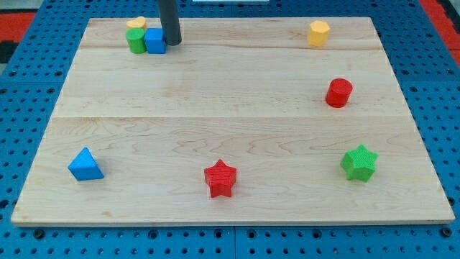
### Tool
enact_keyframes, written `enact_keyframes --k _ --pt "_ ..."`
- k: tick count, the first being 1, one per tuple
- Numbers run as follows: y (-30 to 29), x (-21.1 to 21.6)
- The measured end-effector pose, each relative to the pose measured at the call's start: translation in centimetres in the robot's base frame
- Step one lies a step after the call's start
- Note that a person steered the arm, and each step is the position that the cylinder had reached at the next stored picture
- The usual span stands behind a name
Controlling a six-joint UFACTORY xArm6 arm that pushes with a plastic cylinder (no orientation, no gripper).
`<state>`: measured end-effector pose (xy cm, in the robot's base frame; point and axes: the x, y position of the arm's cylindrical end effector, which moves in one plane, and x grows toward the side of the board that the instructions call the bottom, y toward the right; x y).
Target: Move the yellow hexagon towards the group of blocks
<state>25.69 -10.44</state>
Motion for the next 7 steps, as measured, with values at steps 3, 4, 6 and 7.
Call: enact_keyframes --k 3,4,6,7 --pt "10.8 0.4" --pt "14.1 0.4" --pt "21.8 1.0" --pt "22.3 3.2"
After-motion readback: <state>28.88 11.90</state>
